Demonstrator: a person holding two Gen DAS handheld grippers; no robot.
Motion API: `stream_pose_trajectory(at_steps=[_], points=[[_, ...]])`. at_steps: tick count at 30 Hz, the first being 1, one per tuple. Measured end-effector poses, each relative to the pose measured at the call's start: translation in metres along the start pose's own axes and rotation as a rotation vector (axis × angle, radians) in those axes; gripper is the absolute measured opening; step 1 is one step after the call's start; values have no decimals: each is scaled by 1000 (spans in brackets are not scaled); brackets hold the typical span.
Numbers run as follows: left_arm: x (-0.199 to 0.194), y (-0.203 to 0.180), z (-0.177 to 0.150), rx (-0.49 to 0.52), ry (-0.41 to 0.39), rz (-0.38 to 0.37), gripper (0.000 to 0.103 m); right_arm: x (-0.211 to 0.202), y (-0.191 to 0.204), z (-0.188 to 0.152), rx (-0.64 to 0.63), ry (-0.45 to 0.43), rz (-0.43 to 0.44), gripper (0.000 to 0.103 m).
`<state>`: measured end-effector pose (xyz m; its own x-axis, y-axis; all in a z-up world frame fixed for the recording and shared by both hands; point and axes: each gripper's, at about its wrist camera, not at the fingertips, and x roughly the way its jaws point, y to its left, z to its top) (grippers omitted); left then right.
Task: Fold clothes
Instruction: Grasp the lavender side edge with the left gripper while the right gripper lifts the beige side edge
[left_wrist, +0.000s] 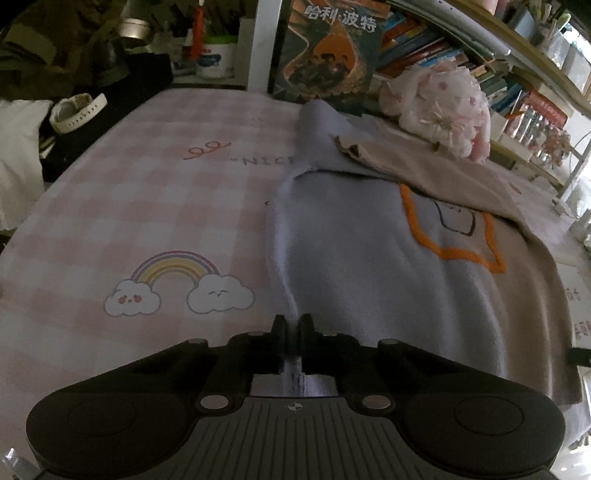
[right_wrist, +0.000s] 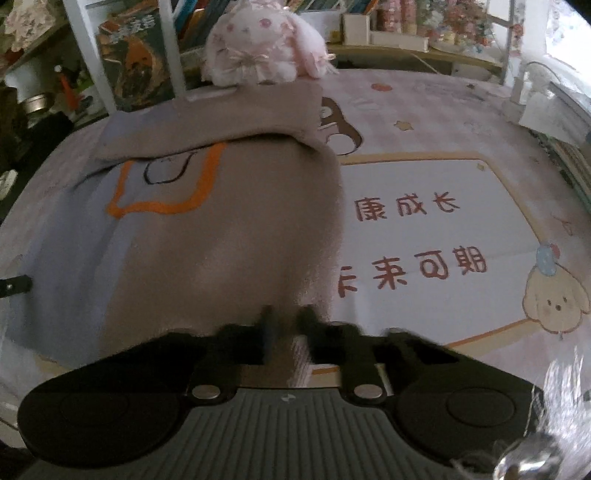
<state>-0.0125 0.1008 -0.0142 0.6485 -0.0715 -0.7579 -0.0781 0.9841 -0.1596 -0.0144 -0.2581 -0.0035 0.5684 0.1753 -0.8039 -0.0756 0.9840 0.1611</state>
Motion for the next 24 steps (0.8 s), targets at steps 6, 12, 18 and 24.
stream_pose_trajectory(at_steps=[6, 12, 18, 24], points=[[-24, -24, 6, 80, -105, -33, 8, -22, 1, 11, 17, -101, 150, 4], [-11, -12, -1, 28, 2, -47, 29, -8, -12, 4, 68, -22, 105, 13], [-7, -1, -8, -33, 44, -71, 38, -2, -26, -3, 135, -6, 125, 23], [-4, 5, -4, -85, 44, -63, 20, -6, -27, -3, 138, -39, 61, 37]])
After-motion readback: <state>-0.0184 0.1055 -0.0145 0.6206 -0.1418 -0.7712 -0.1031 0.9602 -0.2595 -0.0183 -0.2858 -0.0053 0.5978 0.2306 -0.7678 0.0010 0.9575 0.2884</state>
